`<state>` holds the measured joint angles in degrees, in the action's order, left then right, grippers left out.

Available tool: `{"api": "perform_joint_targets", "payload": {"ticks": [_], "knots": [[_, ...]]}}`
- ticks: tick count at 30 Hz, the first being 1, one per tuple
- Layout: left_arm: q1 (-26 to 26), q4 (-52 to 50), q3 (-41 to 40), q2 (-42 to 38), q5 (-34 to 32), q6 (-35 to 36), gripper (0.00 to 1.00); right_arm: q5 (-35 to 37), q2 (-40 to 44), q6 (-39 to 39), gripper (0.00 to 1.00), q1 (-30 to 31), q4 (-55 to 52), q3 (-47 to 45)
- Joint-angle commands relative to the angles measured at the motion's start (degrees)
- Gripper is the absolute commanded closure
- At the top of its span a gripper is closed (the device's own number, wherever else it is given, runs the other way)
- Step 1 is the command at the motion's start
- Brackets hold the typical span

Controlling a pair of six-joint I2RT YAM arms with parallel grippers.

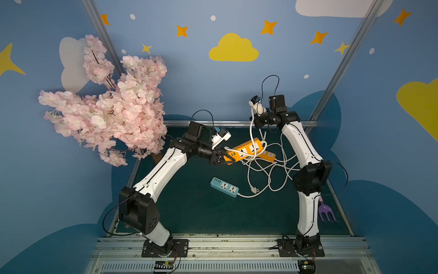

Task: Wrap the cord around the power strip
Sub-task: Wrap the power cord around the power strip.

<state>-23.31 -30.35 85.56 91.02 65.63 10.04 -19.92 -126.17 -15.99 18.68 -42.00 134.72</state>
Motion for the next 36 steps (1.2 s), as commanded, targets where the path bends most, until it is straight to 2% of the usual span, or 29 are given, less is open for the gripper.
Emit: {"api": "perform_joint_targets", "payload": {"ticks": [1,4,8,17,21,26,32,36], "knots": [[0.0,23.7,-1.9,-3.1,8.0,-12.5,0.97,-7.7,-1.9,6.2,1.0,2.5,-0.8,-0.5],[1.3,40.3,-2.9,-2.4,6.7,-24.9,0.98,-10.0,-1.3,9.0,1.0,4.1,2.4,-6.4],[3.1,55.8,-2.7,-2.2,2.1,-35.7,0.98,-10.7,2.4,14.4,1.0,4.3,9.5,-18.8],[10.7,58.0,-6.0,-7.5,-15.6,-38.2,0.97,-2.9,11.3,18.1,1.0,4.5,11.4,-38.5],[13.2,47.9,-5.8,-9.3,-23.5,-31.3,0.98,3.1,15.2,16.3,1.0,5.3,11.0,-45.1],[17.6,39.5,-4.8,-10.2,-30.4,-29.6,0.98,10.1,19.9,14.1,1.0,6.2,10.0,-51.0],[17.2,21.9,0.2,-8.4,-43.9,-19.3,0.98,19.4,28.3,8.7,1.0,10.7,12.9,-56.7],[12.8,8.3,4.8,-5.6,-58.8,-6.3,0.98,26.2,35.7,1.3,1.0,15.6,14.2,-58.8]]}}
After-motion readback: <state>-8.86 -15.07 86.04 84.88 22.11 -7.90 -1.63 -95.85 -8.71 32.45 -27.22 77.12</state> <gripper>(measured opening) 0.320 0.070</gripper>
